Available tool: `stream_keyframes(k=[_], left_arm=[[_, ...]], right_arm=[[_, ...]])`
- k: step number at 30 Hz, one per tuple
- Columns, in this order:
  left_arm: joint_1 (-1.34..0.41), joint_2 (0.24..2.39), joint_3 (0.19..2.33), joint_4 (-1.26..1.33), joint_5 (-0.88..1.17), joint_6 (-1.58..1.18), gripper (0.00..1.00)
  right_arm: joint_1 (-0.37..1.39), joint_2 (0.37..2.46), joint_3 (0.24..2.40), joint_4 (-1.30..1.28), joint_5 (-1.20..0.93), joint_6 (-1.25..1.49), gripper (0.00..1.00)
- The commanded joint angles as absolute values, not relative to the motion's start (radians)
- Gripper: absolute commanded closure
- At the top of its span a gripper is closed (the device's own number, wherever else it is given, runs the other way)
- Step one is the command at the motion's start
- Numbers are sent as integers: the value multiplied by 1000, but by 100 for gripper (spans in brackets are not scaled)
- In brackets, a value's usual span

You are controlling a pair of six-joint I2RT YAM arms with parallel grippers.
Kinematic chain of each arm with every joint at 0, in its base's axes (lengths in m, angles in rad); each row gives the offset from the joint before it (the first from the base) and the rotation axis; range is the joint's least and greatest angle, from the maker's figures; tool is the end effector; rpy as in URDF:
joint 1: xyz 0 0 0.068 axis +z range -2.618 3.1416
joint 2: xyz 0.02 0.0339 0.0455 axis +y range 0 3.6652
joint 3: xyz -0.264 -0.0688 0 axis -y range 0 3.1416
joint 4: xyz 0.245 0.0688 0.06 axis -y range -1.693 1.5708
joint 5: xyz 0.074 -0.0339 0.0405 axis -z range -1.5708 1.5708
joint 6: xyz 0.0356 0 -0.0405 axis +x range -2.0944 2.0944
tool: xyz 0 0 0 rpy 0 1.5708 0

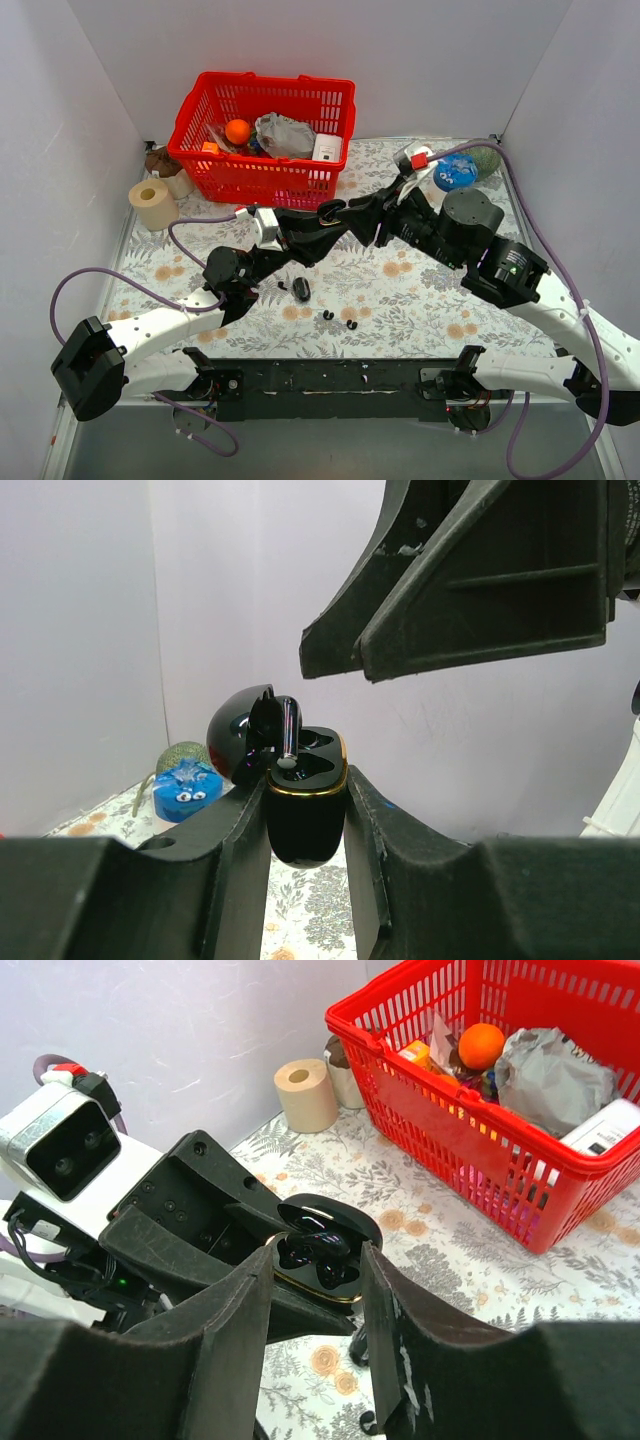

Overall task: Insert the wireless bluetooth earbuds into the charging case
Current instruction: Pick up the earbud from the charging case.

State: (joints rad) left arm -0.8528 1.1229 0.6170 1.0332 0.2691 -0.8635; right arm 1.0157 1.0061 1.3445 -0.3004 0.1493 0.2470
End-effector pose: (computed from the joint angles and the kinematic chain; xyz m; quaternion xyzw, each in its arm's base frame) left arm 0.1525 -0.1890 0.3397 0.1137 0.4945 -0.6937 0.5111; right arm 0.1094 0.1664 0.4786 -0.2095 0.6613 0.3823 0.6104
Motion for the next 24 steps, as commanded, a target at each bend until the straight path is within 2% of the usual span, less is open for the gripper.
stream_keyframes(k=[1,17,24], left_arm=[[-853,1117,638,1065,249,-853,100],[-854,1094,634,1058,253,-845,100],[-853,1092,630,1055,258,-847,100]], right_arm=[[1017,1028,1387,-314,156,348,52],[1015,1061,1399,-334,196,362,57],[1015,1075,1411,-339,212,345,69]])
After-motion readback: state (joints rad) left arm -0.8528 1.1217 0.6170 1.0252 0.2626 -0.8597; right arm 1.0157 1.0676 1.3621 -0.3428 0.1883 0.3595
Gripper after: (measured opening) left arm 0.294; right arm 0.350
